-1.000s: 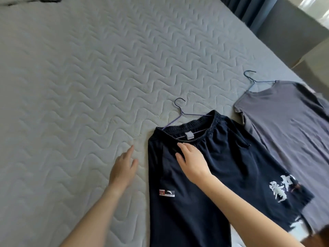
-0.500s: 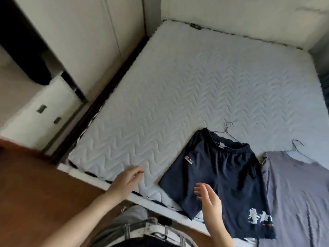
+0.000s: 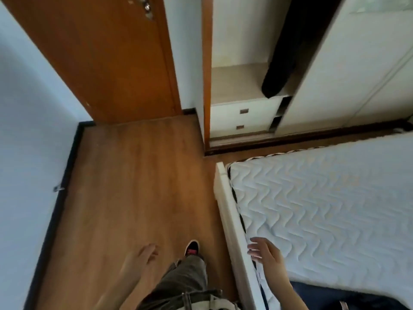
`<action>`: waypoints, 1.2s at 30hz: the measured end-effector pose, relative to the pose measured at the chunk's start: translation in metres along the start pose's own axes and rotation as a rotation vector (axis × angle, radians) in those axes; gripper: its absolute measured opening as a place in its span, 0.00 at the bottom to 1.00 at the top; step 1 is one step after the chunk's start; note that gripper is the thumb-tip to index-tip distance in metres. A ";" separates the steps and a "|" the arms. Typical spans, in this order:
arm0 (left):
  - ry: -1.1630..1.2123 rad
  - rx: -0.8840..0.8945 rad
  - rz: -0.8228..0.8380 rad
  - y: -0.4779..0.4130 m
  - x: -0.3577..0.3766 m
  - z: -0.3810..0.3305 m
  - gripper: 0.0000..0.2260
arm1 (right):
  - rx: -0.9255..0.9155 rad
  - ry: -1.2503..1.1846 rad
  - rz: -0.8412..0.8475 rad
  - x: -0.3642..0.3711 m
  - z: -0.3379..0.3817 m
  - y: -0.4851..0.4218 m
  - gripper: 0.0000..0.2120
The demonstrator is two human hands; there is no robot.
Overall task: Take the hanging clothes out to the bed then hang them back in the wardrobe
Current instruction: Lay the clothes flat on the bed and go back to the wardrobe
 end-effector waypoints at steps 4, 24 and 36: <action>0.131 -0.049 -0.224 -0.002 -0.102 0.035 0.12 | -0.001 0.091 0.120 0.090 0.037 -0.068 0.13; -0.014 0.187 -0.061 -0.251 -0.271 -0.291 0.09 | 0.137 0.056 -0.017 0.244 0.184 -0.317 0.12; -0.137 0.157 -0.029 -0.395 -0.361 -0.448 0.11 | 0.020 0.011 -0.065 0.318 0.369 -0.495 0.10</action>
Point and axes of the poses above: each hand's wrist, its own y-axis away from the middle knuckle, its own x-axis out of the palm, z = x × y, the point moved 9 cm from there along -y, towards the middle knuckle, and after that the axes turned 11 degrees about z, right-handed, at the moved point
